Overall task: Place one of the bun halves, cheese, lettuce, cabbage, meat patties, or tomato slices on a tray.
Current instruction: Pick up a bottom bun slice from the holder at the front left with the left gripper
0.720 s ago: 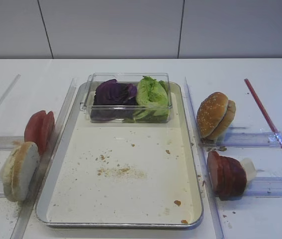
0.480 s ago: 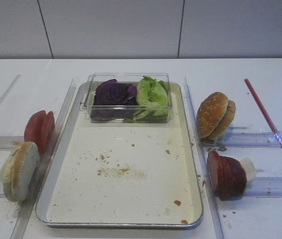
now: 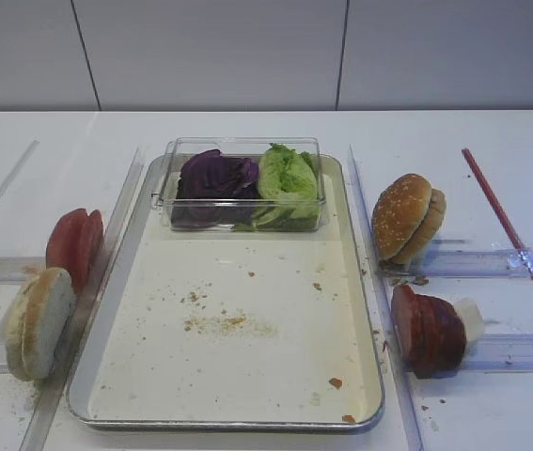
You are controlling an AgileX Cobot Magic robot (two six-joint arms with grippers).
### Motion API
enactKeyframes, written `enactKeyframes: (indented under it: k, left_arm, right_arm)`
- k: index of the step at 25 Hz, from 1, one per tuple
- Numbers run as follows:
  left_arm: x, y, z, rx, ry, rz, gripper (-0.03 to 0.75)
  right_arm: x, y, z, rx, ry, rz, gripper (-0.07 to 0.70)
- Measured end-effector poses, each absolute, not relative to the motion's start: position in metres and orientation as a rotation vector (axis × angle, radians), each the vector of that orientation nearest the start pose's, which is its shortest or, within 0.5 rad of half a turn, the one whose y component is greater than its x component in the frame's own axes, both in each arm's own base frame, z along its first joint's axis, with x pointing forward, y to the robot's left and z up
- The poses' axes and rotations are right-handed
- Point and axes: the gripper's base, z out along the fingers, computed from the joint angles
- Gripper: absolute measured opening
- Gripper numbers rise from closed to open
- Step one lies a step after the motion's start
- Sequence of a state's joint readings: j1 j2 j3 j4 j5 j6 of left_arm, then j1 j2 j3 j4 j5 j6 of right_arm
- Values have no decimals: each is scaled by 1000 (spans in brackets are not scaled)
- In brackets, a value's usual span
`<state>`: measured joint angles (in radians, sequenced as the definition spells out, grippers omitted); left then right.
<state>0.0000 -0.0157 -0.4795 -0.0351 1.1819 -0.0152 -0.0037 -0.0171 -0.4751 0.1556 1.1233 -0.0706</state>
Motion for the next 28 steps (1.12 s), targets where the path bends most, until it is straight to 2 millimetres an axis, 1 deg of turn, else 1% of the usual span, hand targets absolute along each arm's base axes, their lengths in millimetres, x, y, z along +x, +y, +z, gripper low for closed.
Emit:
enactKeyframes:
  k: [22,24,28]
  left_arm:
    - [-10,-3,262,-13,2179,-52,491]
    - [-5,-3,267,-5,2213,-48,491]
    - [5,-5,286,63,2253,-55,491]
  right_arm:
    - [-8,13,266,-83,2104,144,573]
    - [-8,13,266,-83,2104,144,573]
    - [-8,13,266,-83,2104,144,573]
